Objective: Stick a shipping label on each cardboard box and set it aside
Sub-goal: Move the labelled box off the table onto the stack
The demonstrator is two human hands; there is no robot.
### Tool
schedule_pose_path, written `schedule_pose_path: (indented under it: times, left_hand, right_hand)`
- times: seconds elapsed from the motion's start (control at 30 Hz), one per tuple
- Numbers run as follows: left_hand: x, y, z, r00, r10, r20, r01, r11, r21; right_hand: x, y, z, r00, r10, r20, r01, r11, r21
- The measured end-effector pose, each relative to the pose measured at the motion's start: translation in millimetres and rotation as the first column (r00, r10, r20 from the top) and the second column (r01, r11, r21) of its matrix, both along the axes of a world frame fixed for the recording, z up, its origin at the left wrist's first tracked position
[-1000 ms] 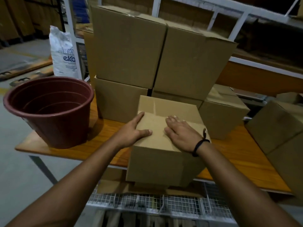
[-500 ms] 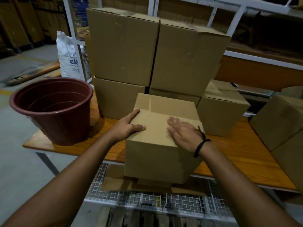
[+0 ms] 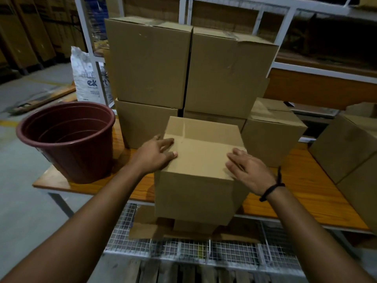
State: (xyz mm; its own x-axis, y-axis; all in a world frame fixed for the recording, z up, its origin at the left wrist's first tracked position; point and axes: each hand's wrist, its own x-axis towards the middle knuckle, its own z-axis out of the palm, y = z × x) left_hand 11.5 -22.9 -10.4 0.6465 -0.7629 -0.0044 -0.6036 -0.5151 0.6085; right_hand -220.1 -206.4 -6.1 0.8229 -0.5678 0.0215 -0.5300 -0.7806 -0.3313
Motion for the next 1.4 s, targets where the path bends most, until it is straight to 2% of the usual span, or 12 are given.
schedule_pose_path:
  times: [0.1, 0.27, 0.37, 0.5, 0.63, 0.77, 0.87, 0.93, 1.07, 1.13, 1.2, 1.4]
  left_hand:
    - [-18, 2, 10, 0.988, -0.041, 0.151, 0.042, 0.999, -0.004]
    - [-31, 6, -2, 0.950, -0.226, 0.217, 0.175, 0.957, 0.231]
    - [-28, 15, -9, 0.957, -0.183, 0.224, 0.158, 0.979, 0.127]
    - [-20, 29, -11, 0.978, -0.144, 0.149, 0.141, 0.990, 0.031]
    - [-34, 22, -8, 0.904, -0.195, 0.380, 0.153, 0.978, 0.138]
    - [-48, 10, 6, 0.886, -0.180, 0.428, 0.219, 0.975, -0.044]
    - [-41, 17, 5, 0.868, -0.177, 0.465, 0.233, 0.970, -0.067]
    - [-30, 29, 0, 0.889, -0.172, 0.424, 0.230, 0.969, -0.088]
    - [-9, 49, -2, 0.931, -0.130, 0.341, 0.190, 0.970, -0.149]
    - [-2, 55, -7, 0.934, -0.138, 0.330, 0.200, 0.966, -0.163]
    - [3, 60, -12, 0.943, -0.176, 0.282, 0.235, 0.953, -0.191]
    - [-1, 65, -39, 0.972, -0.211, 0.105, 0.234, 0.910, -0.343]
  right_hand:
    - [-27, 7, -18, 0.975, -0.138, 0.176, 0.127, 0.989, 0.071]
    - [-36, 27, -44, 0.910, -0.246, 0.334, 0.149, 0.945, 0.289]
    - [-30, 31, -33, 0.862, -0.264, 0.433, 0.129, 0.940, 0.316]
    - [-18, 35, 15, 0.886, -0.169, 0.431, 0.139, 0.985, 0.099]
    - [10, 58, 57, 0.978, -0.125, 0.164, 0.158, 0.966, -0.205]
    - [39, 86, 57, 0.997, 0.001, 0.073, 0.023, 0.948, -0.316]
    - [31, 75, 51, 0.963, 0.107, 0.246, -0.076, 0.989, -0.130]
    - [12, 52, 36, 0.936, 0.062, 0.347, -0.070, 0.997, 0.010]
    - [-25, 14, -21, 0.951, -0.161, 0.265, 0.134, 0.984, 0.117]
    - [-29, 15, -44, 0.953, -0.174, 0.249, 0.111, 0.963, 0.247]
    - [-23, 21, -52, 0.924, -0.171, 0.341, 0.046, 0.938, 0.344]
    - [-22, 21, -45, 0.862, -0.187, 0.471, 0.031, 0.947, 0.319]
